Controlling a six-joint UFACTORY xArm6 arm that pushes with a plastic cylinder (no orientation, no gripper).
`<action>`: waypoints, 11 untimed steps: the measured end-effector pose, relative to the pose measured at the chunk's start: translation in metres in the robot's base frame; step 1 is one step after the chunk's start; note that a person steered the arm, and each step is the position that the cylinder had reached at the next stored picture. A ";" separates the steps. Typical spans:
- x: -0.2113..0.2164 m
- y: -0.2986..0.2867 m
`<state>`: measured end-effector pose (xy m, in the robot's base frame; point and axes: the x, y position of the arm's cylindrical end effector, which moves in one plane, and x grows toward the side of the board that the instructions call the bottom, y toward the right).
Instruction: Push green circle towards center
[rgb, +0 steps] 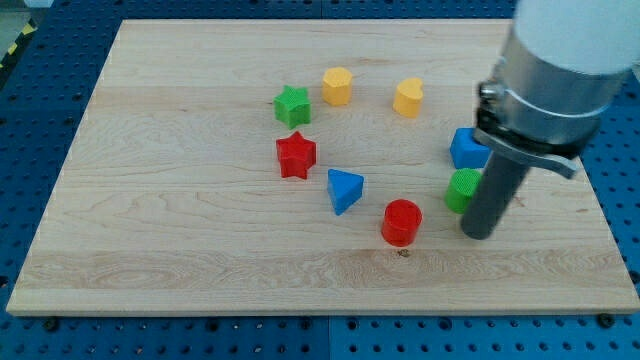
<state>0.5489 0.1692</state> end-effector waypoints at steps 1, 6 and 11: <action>-0.001 0.025; -0.041 -0.023; -0.065 -0.068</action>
